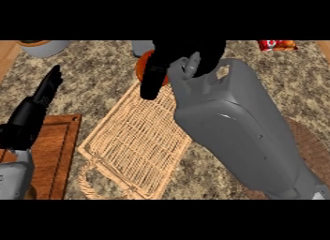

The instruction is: Pick the tomato from the placemat and place it in the basket

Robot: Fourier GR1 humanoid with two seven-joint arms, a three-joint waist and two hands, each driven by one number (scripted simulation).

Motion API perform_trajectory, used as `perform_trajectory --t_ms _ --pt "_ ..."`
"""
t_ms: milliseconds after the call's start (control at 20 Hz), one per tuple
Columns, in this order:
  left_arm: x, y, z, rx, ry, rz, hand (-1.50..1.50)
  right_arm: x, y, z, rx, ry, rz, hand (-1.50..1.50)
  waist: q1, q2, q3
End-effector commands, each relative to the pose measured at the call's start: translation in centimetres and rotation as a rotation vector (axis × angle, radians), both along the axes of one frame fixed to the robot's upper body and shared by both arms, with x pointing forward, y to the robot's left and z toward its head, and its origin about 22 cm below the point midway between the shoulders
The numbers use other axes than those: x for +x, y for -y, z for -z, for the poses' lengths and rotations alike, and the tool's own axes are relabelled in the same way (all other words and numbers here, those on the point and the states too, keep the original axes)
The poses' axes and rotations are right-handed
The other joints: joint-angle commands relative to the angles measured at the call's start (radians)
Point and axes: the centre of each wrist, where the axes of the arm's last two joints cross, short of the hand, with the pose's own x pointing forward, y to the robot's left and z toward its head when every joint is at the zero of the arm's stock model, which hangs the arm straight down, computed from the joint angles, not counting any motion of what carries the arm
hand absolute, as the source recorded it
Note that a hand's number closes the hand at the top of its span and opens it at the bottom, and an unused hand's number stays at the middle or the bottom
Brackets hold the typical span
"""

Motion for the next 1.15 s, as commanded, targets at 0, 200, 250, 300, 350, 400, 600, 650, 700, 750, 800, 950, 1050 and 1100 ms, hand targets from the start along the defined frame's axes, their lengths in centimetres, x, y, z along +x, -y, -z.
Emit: perform_trajectory --t_ms 0,200,250,300,350,400,600,650,700,750,800,950,1050,1100 --pt "-0.3 -0.1 1.4 -0.020 0.002 -0.011 0.00 -0.6 -0.1 -2.0 -0.015 -0.125 0.107 -1.50 -0.005 0.004 0.000" --pt "-2.1 0.2 2.2 -0.019 -0.015 -0.001 0.00 -0.7 0.4 -1.2 0.098 -0.061 0.139 -1.50 0.003 0.004 0.001" --pt "-0.3 1.7 0.4 -0.008 -0.003 -0.014 0.00 -1.4 -0.5 -1.4 0.143 -0.033 0.140 -1.50 0.003 0.004 0.001" --pt "0.2 -0.1 -0.7 -0.001 0.014 0.006 0.00 -1.6 -0.8 -3.2 0.213 0.003 0.148 -1.50 0.011 0.004 0.000" --pt "-0.1 0.5 0.6 0.003 0.007 -0.001 0.00 -1.3 0.4 -2.2 0.299 0.040 0.157 -1.50 0.003 0.006 0.001" --pt "0.2 0.7 0.0 -0.002 -0.005 -0.005 0.00 -0.7 1.2 -2.3 0.366 0.064 0.188 -1.50 0.004 0.007 0.001" --pt "0.0 0.0 -0.6 0.000 0.003 -0.022 0.00 -0.3 5.7 -4.7 0.528 0.225 0.332 -1.50 -0.019 -0.001 0.003" --pt "-0.4 0.0 0.4 0.000 -0.001 -0.018 0.00 -0.7 5.1 -3.6 0.562 0.238 0.363 -1.50 -0.019 0.000 0.002" --pt "-0.4 -0.9 0.1 -0.006 -0.011 -0.001 0.00 -0.3 6.0 -4.3 0.573 0.263 0.405 -1.50 -0.013 0.002 0.001" --pt "-0.7 -0.8 0.7 -0.014 0.002 -0.028 0.00 -0.7 7.5 -5.1 0.612 0.296 0.431 -1.50 -0.021 0.000 0.001" --pt "-1.0 -0.6 0.5 -0.005 -0.009 -0.032 0.00 -0.8 8.4 -3.4 0.614 0.300 0.469 -1.50 -0.024 -0.002 0.003" --pt "-0.8 -1.9 0.5 -0.001 0.002 -0.051 0.00 -1.8 11.6 -3.7 0.664 0.380 0.548 -1.50 -0.035 0.000 0.002" --pt "-0.4 -1.7 0.3 0.005 -0.001 -0.063 0.00 -3.7 13.0 -2.7 0.685 0.393 0.578 -1.50 -0.046 -0.003 0.002" --pt "0.0 -0.9 -0.6 -0.005 0.000 -0.053 0.00 -3.8 15.3 -3.0 0.675 0.429 0.608 -1.50 -0.044 -0.002 0.003"
